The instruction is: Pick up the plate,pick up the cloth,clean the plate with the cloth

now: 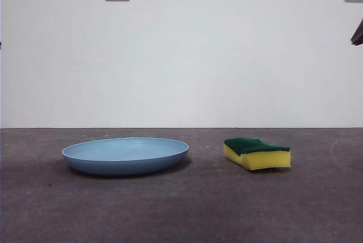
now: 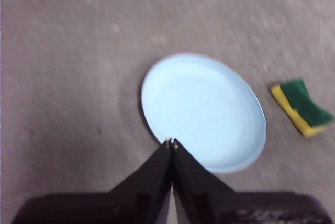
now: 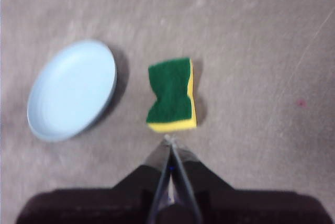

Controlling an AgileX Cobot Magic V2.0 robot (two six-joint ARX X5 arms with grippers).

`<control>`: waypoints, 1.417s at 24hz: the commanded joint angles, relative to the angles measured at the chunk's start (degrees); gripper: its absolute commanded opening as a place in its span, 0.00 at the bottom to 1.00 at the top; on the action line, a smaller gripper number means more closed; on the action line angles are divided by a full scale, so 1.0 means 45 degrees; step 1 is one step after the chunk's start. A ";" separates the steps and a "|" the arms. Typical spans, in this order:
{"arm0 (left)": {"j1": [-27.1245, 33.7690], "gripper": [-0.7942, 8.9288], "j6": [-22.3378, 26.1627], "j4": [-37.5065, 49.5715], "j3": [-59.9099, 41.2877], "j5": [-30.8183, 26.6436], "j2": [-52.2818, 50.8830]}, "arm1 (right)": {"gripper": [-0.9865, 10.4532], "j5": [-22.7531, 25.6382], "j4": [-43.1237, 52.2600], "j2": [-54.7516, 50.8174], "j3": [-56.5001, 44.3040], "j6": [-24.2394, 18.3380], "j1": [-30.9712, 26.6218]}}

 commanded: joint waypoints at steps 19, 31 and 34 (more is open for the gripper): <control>-0.0034 0.36 -0.0107 0.1161 0.0967 0.1409 0.4707 | 0.37 -0.0053 -0.0962 0.1205 0.1209 -0.1428 0.0005; -0.1069 0.41 -0.0034 0.0986 0.4828 -0.0364 1.0676 | 0.37 -0.0068 -0.1039 0.1205 0.1209 -0.1205 0.0019; -0.1302 0.41 -0.0005 0.1132 0.5076 -0.0427 1.1536 | 0.37 -0.0068 -0.1039 0.1205 0.1209 -0.1205 0.0019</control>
